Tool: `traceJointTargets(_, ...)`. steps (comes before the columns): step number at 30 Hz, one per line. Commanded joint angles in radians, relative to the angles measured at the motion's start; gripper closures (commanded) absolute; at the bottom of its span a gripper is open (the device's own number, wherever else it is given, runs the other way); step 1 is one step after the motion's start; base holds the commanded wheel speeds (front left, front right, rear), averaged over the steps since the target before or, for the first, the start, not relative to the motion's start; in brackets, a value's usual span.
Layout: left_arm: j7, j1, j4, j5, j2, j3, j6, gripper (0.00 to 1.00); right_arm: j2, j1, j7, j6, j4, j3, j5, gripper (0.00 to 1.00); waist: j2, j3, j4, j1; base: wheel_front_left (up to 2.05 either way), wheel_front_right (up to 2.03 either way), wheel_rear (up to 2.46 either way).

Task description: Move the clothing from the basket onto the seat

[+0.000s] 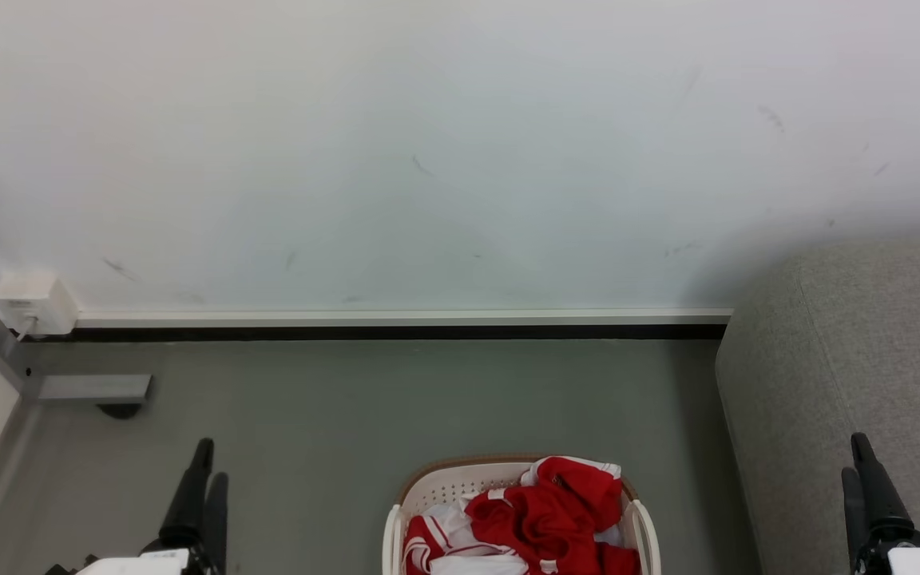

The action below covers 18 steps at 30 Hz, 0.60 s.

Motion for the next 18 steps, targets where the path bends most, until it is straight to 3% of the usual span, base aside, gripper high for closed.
traceJointTargets(1, -0.012, -0.016, -0.013, 0.028, 0.006, -0.005, 0.000, 0.00, -0.009, -0.008, -0.013, 0.000, -0.023, 0.001, -0.041, 0.00, 0.0000, 0.000, 0.000, 0.0000, 0.00, 0.00, 0.00)
traceJointTargets(18, -0.080, -0.009, -0.031, 0.288, 0.008, -0.027, 0.018, 0.00, -0.012, 0.016, -0.081, 0.000, -0.085, 0.028, -0.448, 0.00, 0.0000, -0.001, 0.001, 0.0000, 0.00, 0.00, 0.00)
